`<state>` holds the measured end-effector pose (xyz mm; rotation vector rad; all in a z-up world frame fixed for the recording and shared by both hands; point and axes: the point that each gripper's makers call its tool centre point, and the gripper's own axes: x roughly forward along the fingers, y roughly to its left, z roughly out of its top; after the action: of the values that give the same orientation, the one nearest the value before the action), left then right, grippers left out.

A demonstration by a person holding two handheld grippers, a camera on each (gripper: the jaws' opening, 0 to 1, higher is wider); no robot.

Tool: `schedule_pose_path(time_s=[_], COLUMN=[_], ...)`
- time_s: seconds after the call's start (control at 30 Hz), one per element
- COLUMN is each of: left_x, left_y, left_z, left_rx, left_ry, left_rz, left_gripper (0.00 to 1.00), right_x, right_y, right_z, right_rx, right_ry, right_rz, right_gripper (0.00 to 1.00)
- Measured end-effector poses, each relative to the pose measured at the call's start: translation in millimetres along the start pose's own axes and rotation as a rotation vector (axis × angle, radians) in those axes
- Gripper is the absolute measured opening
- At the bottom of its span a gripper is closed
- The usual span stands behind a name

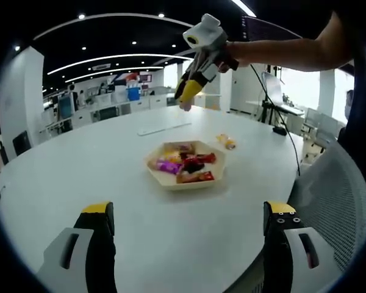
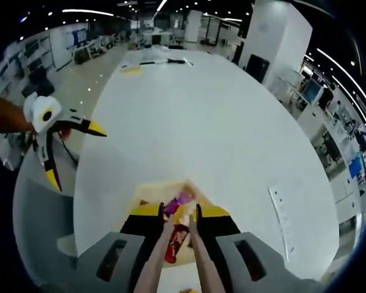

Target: Place the target food into the container with the food tongs after gripping and lifting it, then release it inside without dropping or visibly crushing the food.

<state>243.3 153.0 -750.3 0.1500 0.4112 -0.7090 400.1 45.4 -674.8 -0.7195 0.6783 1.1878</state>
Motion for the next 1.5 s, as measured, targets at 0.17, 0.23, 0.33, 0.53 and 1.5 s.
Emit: schedule_pose_path(time_s=[0.17, 0.23, 0.33, 0.53, 1.5], left_x=[0, 0, 0, -1, 1], left_y=[0.8, 0.8, 2.0, 2.3, 2.7], left_z=[-0.2, 0.3, 0.0, 1.2, -4.3], left_rx=[0.0, -0.001, -0.002, -0.002, 0.004], left_ry=[0.0, -0.002, -0.003, -0.006, 0.021], left_rz=[0.003, 0.004, 0.007, 0.012, 0.017], left_gripper=[0.99, 0.99, 0.99, 0.99, 0.99], right_x=[-2, -3, -5, -13, -56], right_y=[2, 2, 2, 2, -33], right_z=[-3.3, -5.3, -8.4, -23.9, -108.7], right_rx=[-0.005, -0.003, 0.006, -0.003, 0.103], right_ry=[0.004, 0.0, -0.006, 0.006, 0.05], right_rz=[0.009, 0.007, 0.008, 0.004, -0.071], right_gripper=[0.22, 0.22, 0.23, 0.24, 0.26])
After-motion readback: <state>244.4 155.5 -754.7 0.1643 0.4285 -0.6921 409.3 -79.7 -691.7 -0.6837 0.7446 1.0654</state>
